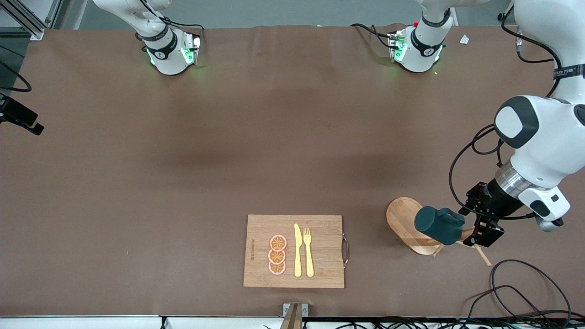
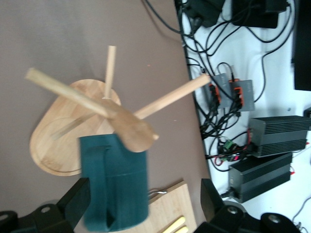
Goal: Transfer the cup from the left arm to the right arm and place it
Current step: 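Close the left gripper around the teal mug body on the stand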
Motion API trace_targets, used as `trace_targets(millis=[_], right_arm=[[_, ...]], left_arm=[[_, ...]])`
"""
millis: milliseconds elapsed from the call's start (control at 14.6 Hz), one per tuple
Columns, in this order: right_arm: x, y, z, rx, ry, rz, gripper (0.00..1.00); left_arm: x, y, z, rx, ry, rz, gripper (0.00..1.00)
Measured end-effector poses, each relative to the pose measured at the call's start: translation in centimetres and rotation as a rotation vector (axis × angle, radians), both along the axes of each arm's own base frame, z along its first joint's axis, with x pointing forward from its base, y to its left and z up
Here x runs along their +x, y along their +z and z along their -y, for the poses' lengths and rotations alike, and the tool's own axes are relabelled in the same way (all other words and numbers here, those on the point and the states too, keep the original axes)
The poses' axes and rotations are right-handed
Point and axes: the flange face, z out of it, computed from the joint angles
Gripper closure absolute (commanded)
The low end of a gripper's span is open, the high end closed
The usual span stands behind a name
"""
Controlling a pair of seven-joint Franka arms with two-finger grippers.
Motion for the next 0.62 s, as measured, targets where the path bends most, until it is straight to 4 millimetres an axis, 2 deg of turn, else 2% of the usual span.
trace_targets(millis=[344,619], right_arm=[[0.0,0.0,-0.1,0.000,0.001,0.000,0.00],[0.0,0.0,-0.1,0.000,0.002,0.000,0.00]], left_arm=[[-2.1,-2.0,0.1,0.004,-0.003,-0.056,0.00],[-2.3,-2.6,0.0,-0.046,0.033,-0.046,0.00]])
